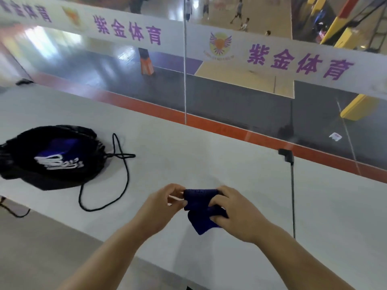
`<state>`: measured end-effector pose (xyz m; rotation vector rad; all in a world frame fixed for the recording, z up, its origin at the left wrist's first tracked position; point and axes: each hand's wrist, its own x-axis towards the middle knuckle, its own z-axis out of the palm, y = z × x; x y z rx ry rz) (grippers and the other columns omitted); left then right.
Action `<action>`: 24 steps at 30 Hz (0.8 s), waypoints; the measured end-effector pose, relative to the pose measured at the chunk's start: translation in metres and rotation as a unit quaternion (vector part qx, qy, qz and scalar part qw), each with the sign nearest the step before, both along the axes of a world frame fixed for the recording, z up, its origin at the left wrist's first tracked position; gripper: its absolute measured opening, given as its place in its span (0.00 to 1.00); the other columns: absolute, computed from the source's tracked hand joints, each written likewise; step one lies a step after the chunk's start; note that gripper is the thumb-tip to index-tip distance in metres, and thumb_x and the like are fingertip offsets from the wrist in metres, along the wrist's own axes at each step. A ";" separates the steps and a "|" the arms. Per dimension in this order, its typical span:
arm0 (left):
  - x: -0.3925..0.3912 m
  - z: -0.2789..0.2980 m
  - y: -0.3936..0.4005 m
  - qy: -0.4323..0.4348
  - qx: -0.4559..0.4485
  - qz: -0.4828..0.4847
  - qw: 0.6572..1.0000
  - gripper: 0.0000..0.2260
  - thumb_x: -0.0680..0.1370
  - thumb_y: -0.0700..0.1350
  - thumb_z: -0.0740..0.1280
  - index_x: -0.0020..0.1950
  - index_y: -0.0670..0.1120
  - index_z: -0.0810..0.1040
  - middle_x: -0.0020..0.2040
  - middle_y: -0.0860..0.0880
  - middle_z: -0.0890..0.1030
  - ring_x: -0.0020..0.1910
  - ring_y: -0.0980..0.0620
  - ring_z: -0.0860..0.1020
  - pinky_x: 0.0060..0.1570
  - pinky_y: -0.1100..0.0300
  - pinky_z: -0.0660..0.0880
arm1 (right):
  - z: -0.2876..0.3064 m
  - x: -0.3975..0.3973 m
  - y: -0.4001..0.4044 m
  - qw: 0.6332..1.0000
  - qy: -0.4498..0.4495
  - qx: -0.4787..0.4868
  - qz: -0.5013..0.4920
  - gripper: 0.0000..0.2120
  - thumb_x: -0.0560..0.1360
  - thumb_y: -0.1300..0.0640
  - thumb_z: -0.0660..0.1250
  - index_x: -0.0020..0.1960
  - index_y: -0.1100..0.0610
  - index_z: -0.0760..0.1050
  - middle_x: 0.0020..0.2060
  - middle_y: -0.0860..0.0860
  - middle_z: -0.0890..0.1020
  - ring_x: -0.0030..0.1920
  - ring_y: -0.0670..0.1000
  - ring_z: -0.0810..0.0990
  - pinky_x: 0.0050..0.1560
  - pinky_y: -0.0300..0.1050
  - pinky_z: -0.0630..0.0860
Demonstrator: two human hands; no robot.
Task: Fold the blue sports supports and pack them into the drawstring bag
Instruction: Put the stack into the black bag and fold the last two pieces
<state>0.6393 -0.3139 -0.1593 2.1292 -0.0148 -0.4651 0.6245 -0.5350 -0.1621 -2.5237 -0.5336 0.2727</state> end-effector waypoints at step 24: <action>0.010 -0.005 0.331 -0.060 0.191 0.115 0.973 0.12 0.73 0.51 0.69 0.35 0.63 0.69 0.41 0.59 0.77 0.42 0.59 0.78 0.46 0.54 0.78 | 0.021 0.113 0.283 0.987 -0.095 -0.042 0.122 0.12 0.70 0.50 0.70 0.53 0.49 0.79 0.54 0.46 0.75 0.54 0.48 0.73 0.49 0.42 0.76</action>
